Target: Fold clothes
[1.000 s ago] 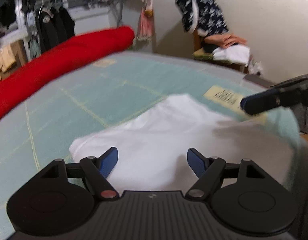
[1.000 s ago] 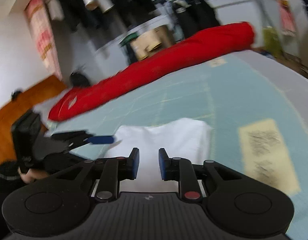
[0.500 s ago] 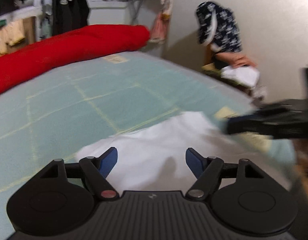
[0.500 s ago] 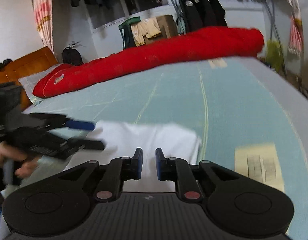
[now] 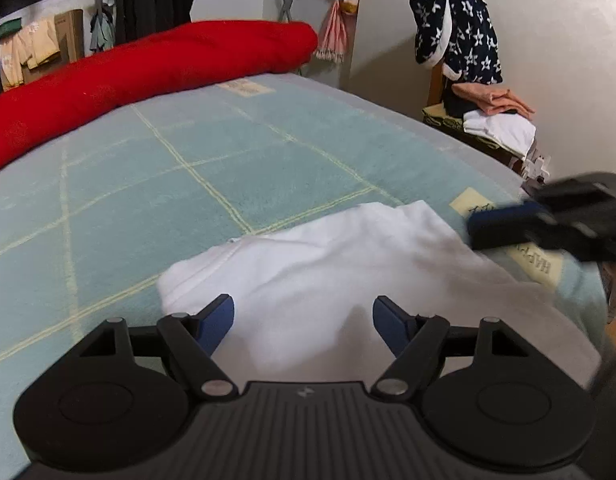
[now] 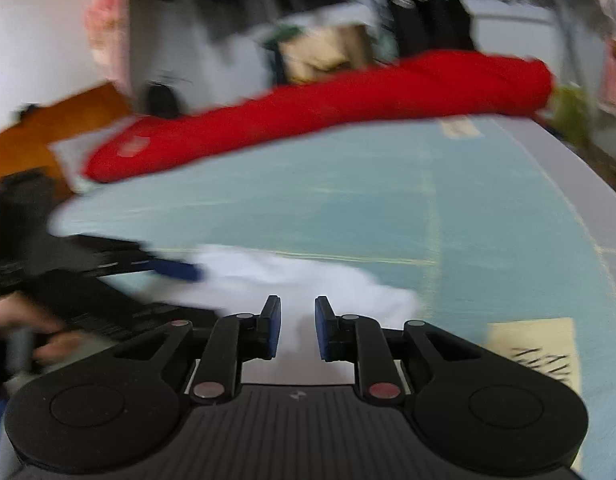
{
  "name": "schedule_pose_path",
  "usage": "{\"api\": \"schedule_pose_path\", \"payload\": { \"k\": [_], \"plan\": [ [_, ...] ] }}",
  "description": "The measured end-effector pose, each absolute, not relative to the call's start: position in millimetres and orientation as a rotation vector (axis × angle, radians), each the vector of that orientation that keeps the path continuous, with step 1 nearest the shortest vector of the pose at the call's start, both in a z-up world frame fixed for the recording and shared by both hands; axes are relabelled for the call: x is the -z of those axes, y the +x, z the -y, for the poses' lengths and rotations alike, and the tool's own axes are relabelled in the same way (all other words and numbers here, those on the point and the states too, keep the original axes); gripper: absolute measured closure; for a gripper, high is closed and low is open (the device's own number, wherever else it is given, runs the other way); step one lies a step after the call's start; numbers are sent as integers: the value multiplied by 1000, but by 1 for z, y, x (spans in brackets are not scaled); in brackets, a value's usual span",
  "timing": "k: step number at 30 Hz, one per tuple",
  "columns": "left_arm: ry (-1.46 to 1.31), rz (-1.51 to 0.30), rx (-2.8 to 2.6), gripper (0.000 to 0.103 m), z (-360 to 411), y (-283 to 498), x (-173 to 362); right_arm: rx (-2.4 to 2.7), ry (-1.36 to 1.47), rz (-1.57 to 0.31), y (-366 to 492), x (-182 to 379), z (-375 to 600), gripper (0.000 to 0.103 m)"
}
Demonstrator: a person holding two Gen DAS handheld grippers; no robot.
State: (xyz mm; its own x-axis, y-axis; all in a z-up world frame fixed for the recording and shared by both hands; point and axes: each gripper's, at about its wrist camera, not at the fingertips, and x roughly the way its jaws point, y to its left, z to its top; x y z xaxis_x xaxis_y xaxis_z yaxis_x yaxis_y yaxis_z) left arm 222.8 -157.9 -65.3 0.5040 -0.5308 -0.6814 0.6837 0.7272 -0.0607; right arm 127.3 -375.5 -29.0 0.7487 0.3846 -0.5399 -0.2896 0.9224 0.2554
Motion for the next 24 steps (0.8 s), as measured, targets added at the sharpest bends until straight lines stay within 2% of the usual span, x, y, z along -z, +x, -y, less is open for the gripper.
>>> {"api": "schedule_pose_path", "payload": {
  "k": [5,12,16,24],
  "plan": [
    [258,-720,655,26,138,196,49,-562,66,-631,79,20,329,80],
    [253,-713,583,26,114,179,33,-643,-28,-664,69,27,268,80],
    [251,-712,581,26,102,168,34,-606,-127,-783,71,59,246,80],
    [223,-713,598,26,97,169,37,-571,-60,-666,56,29,252,80]
  ]
}}
